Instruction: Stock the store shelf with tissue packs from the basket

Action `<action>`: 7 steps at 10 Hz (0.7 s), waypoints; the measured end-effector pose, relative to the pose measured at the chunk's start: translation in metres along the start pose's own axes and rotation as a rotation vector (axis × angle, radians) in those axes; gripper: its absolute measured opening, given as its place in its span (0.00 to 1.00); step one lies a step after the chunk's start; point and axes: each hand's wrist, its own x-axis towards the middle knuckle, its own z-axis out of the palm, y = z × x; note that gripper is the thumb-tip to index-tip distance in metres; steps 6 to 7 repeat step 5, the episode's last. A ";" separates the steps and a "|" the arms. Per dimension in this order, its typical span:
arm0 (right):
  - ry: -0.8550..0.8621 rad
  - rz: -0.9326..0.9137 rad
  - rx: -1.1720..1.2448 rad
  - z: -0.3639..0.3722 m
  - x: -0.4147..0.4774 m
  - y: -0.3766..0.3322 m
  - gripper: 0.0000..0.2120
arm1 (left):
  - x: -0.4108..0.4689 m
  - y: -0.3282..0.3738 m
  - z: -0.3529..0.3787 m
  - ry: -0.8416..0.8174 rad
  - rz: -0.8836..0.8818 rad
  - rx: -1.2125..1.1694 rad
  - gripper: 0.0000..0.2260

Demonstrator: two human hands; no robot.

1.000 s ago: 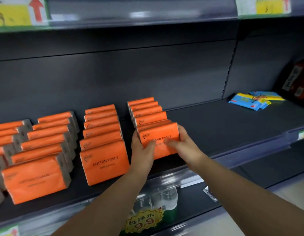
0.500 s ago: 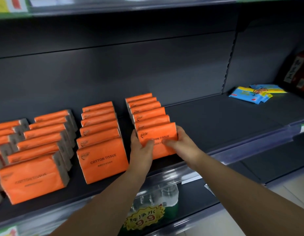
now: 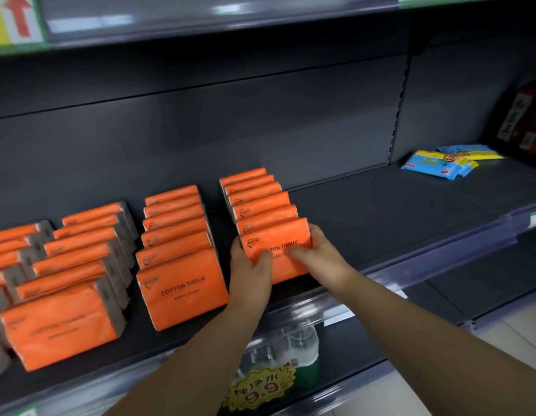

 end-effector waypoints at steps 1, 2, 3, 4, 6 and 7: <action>-0.001 0.015 -0.031 0.000 0.000 0.000 0.21 | 0.001 0.001 0.000 0.001 -0.023 0.023 0.15; 0.001 0.022 -0.071 0.000 0.001 -0.002 0.22 | 0.002 0.003 0.002 0.022 -0.046 0.046 0.15; 0.015 0.002 -0.111 -0.002 0.002 -0.003 0.23 | 0.005 0.006 0.003 0.024 -0.066 0.114 0.20; 0.044 -0.032 -0.159 -0.002 0.001 -0.009 0.23 | 0.006 0.015 -0.002 0.016 -0.101 0.183 0.27; 0.082 -0.054 -0.214 -0.003 -0.001 -0.015 0.23 | 0.008 0.018 -0.003 0.032 -0.138 0.228 0.30; 0.082 -0.054 -0.214 -0.003 -0.001 -0.015 0.23 | 0.008 0.018 -0.003 0.032 -0.138 0.228 0.30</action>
